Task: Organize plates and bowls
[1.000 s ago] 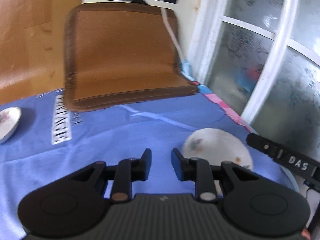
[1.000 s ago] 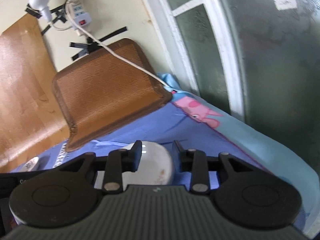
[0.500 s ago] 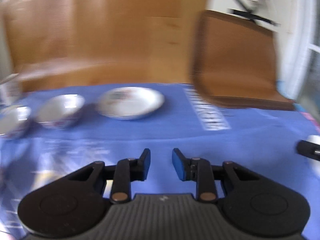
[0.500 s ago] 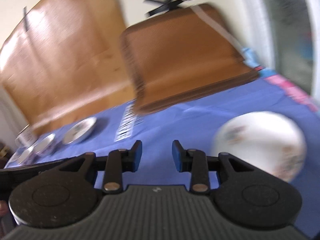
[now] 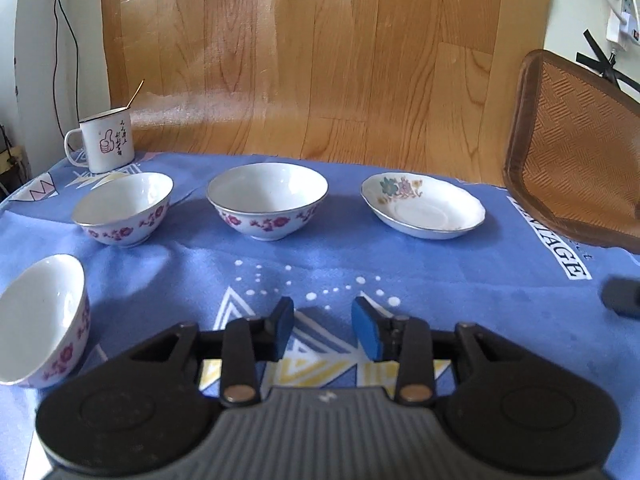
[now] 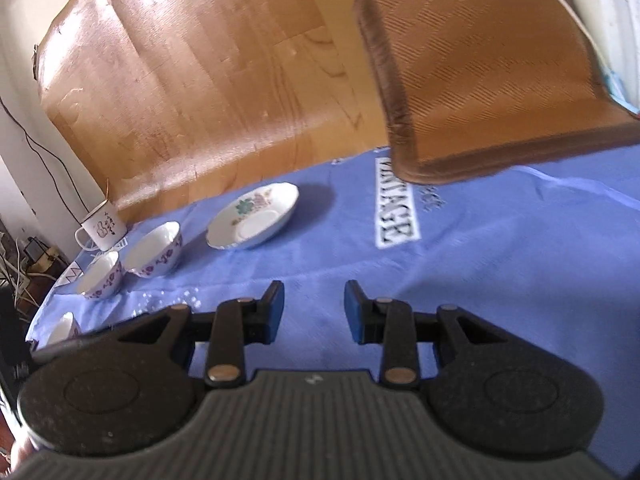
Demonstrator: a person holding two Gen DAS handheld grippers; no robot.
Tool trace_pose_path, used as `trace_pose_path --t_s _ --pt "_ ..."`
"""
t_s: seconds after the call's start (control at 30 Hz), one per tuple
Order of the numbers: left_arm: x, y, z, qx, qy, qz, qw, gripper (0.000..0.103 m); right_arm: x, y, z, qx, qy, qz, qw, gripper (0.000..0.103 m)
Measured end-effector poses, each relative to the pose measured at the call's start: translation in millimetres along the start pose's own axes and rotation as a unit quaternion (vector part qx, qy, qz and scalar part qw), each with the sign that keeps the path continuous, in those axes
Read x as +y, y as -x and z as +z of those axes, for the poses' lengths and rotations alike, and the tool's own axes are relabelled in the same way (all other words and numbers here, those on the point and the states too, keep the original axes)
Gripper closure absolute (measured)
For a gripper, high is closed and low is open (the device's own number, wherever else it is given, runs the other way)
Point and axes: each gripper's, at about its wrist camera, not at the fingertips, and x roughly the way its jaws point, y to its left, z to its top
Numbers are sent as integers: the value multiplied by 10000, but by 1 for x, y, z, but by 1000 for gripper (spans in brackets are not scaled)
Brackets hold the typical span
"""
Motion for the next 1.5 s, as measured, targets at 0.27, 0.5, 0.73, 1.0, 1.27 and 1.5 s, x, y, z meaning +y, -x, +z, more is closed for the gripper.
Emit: trace_pose_path --t_s 0.27,0.5,0.73,1.0,1.27,1.5 --pt "8 4 -4 -111 183 -77 9997 70 13 -59 41 199 -379 153 9990 66" --pt "8 8 -5 -269 192 -39 9994 70 12 -115 57 602 -836 -29 9947 66" --pt "10 10 -5 -360 245 -58 9990 69 10 -129 55 925 -969 -7 9910 91" --pt "17 14 -6 -474 422 -314 9975 69 -9 -63 37 1072 -888 364 9896 90" --pt "13 32 -8 -156 655 -1737 9825 66 -41 38 -12 1056 -751 461 9905 91" --pt "-40 41 -9 270 -37 -1970 9800 66 -49 55 -25 694 -624 89 9956 86"
